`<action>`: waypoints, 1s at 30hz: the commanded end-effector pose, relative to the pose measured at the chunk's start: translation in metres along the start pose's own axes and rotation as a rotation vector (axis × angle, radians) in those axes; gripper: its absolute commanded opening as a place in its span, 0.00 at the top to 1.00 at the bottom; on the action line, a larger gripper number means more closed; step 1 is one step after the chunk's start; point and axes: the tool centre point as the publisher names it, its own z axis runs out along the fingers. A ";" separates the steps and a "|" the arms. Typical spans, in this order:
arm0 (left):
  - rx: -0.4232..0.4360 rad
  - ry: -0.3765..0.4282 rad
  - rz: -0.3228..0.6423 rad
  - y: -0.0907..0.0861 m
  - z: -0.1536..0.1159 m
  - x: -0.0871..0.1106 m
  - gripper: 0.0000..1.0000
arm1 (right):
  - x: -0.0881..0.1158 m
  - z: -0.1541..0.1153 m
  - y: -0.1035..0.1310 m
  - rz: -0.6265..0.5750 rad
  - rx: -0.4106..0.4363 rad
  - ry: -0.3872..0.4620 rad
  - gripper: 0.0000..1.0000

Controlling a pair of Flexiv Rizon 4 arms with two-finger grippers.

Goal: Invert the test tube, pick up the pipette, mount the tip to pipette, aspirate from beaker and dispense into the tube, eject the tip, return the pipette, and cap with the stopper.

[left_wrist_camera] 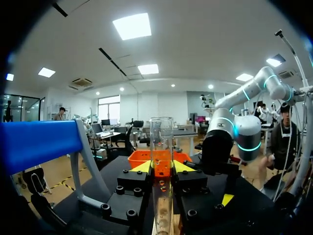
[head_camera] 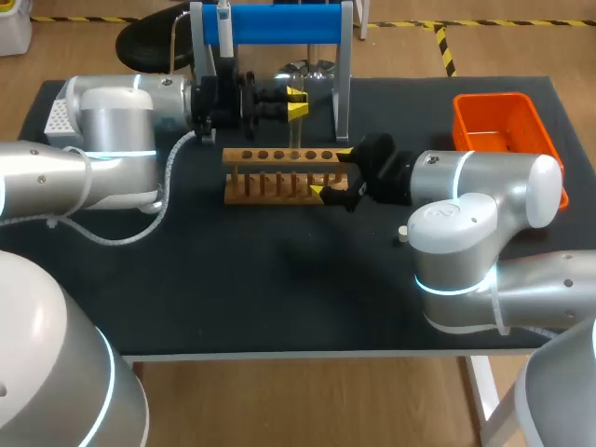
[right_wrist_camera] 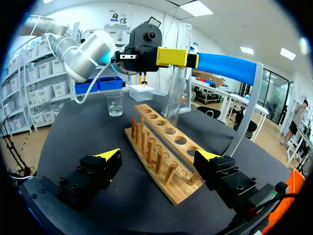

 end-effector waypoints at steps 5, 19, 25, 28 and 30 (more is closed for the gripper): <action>-0.091 0.009 -0.028 -0.001 0.001 0.000 1.00 | 0.000 0.000 0.001 0.000 0.004 0.001 0.00; -0.216 0.017 -0.069 0.007 0.002 -0.001 1.00 | 0.000 0.000 0.001 0.000 0.004 0.001 0.00; -0.278 0.026 -0.086 0.011 0.002 -0.001 1.00 | 0.000 0.000 0.001 0.000 0.004 0.001 0.00; -0.282 0.025 -0.089 0.012 0.002 -0.001 1.00 | 0.000 0.000 0.001 0.000 0.004 0.001 0.00; -0.280 0.025 -0.091 0.013 0.002 -0.001 1.00 | 0.000 0.000 0.001 0.000 0.004 0.001 0.00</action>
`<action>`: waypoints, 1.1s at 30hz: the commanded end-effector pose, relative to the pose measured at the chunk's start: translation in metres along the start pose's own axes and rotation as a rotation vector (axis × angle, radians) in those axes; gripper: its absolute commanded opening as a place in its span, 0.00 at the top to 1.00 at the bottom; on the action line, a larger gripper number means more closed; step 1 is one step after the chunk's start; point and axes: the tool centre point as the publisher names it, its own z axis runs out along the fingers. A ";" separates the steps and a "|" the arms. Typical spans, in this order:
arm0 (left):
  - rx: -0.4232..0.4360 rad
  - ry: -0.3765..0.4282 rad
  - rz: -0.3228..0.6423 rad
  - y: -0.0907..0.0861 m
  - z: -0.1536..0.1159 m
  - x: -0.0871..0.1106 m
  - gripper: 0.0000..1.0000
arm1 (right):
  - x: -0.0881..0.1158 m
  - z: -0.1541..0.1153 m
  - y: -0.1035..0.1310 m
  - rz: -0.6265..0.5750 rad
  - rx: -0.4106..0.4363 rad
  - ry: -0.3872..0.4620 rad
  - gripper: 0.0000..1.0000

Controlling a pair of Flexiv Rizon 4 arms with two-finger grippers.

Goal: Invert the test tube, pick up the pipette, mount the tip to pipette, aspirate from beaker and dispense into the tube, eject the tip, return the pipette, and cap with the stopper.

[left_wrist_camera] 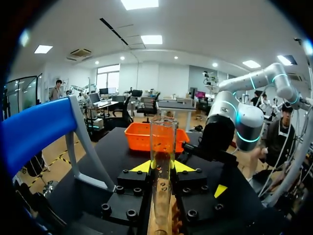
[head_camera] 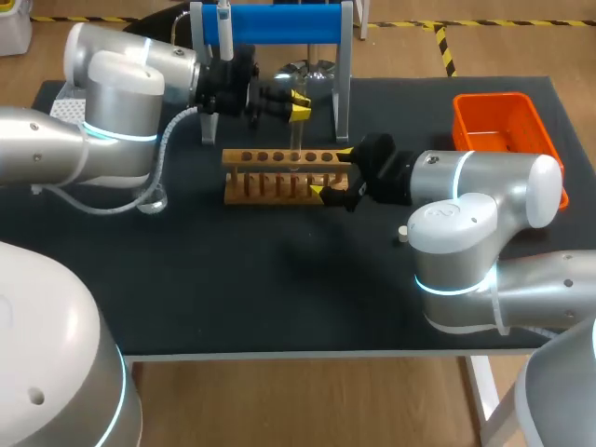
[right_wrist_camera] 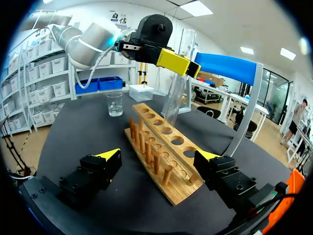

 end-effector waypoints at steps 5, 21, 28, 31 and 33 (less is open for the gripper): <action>0.002 -0.009 -0.004 0.002 0.001 -0.002 1.00 | 0.000 0.000 0.001 0.000 0.004 0.001 0.00; 0.027 -0.062 0.027 -0.001 0.010 -0.001 1.00 | 0.000 0.000 0.001 0.000 0.004 0.001 0.00; 0.035 -0.090 0.026 0.003 0.012 0.005 1.00 | 0.000 0.000 0.001 0.000 0.004 0.001 0.00; 0.049 -0.107 0.028 0.005 0.012 0.006 1.00 | 0.000 0.000 0.001 0.000 0.004 0.001 0.00; 0.062 -0.121 0.036 0.006 0.011 0.007 1.00 | 0.000 0.000 0.001 0.000 0.004 0.001 0.00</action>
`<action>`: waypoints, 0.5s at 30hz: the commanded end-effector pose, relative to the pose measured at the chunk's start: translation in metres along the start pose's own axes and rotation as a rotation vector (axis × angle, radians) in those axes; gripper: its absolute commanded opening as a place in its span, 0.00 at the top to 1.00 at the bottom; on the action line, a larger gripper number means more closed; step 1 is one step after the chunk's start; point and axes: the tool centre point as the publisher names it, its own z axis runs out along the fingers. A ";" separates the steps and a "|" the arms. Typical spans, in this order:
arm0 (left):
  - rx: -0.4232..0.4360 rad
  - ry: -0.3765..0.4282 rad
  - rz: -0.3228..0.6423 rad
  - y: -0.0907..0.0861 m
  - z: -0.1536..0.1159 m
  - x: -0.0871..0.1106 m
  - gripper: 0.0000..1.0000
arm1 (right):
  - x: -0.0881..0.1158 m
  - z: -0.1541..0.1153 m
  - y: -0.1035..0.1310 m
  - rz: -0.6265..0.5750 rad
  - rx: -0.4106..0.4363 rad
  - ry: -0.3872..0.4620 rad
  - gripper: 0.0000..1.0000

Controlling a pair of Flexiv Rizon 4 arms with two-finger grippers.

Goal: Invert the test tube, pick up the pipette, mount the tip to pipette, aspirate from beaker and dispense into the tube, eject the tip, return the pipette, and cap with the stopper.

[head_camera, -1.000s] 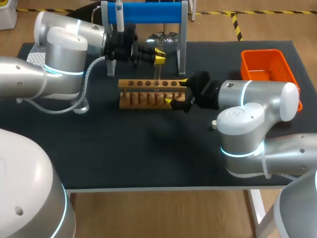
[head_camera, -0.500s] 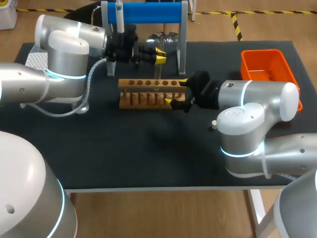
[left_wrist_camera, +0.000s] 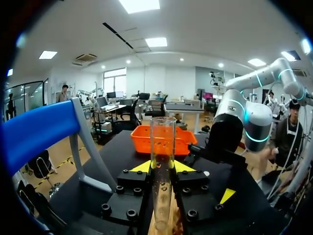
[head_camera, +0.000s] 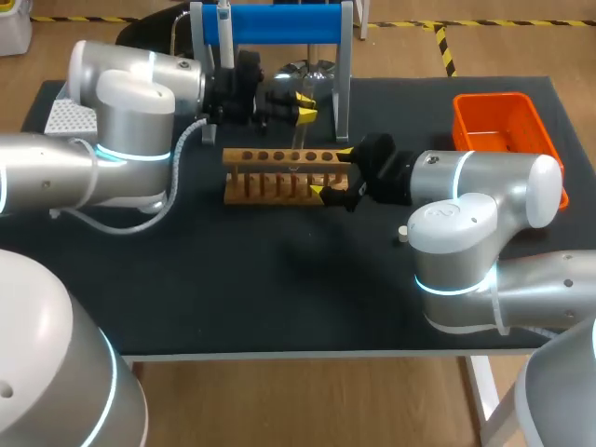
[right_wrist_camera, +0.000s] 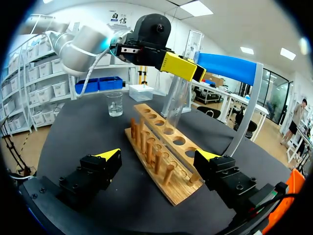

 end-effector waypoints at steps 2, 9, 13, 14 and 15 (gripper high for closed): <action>0.031 -0.034 0.010 0.005 -0.002 0.008 1.00 | 0.000 0.000 0.001 0.001 0.004 0.001 0.00; 0.071 -0.046 0.027 0.010 -0.004 0.008 1.00 | 0.000 0.000 0.001 0.001 0.004 0.001 0.00; 0.090 -0.051 0.027 0.013 -0.005 0.006 1.00 | 0.000 0.000 0.001 0.001 0.004 0.001 0.00; 0.093 -0.052 0.028 0.014 -0.006 0.005 1.00 | 0.000 0.000 0.001 0.001 0.004 0.001 0.00; 0.099 -0.055 0.030 0.014 -0.006 0.004 1.00 | 0.000 0.000 0.001 0.001 0.004 0.001 0.00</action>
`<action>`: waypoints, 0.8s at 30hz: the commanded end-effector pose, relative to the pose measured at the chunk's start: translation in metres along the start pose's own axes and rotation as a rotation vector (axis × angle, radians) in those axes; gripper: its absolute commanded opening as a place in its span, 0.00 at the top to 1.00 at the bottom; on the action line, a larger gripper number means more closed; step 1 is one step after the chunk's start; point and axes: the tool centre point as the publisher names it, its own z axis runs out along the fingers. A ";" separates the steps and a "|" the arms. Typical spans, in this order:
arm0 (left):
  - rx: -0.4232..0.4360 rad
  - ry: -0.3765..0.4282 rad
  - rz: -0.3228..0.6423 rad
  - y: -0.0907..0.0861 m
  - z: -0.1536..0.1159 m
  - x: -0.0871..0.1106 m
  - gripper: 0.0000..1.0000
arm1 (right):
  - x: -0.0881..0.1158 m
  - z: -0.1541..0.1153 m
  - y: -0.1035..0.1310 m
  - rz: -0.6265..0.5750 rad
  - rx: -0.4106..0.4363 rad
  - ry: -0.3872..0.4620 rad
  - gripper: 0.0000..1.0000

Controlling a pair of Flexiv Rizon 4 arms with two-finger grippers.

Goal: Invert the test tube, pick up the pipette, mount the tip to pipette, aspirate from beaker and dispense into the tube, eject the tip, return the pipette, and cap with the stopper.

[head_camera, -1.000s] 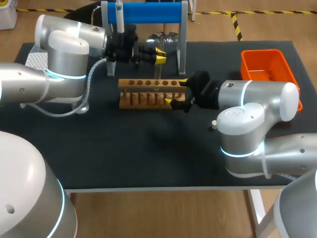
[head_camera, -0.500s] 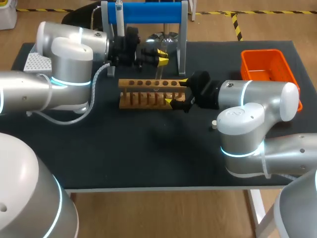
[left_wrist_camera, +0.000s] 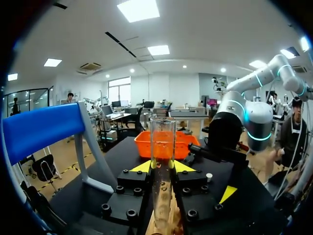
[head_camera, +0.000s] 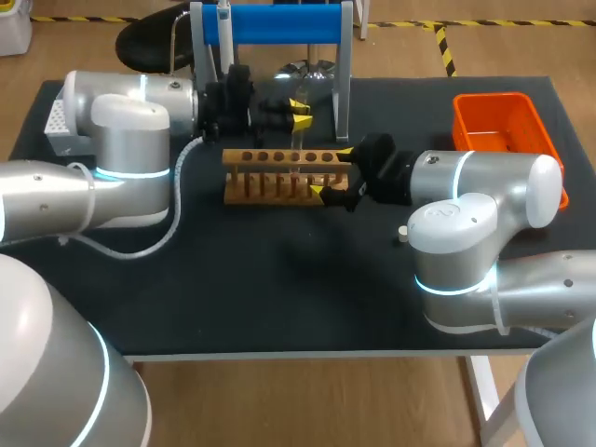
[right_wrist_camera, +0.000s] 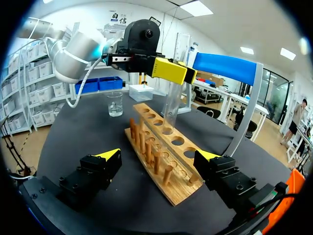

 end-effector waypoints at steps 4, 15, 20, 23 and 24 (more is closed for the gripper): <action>0.038 -0.019 0.021 0.005 0.001 -0.006 1.00 | 0.000 0.000 0.001 0.001 0.004 0.001 0.00; 0.061 -0.031 0.042 0.009 0.003 -0.011 1.00 | 0.000 0.000 0.001 0.001 0.004 0.001 0.00; 0.072 -0.037 0.043 0.012 0.001 -0.010 1.00 | 0.000 0.000 0.001 0.001 0.004 0.001 0.00; 0.079 -0.034 0.043 0.014 0.002 -0.009 1.00 | 0.000 0.000 0.001 0.001 0.004 0.001 0.00; 0.083 -0.033 0.044 0.014 0.002 -0.009 1.00 | 0.000 0.000 0.001 0.001 0.004 0.001 0.00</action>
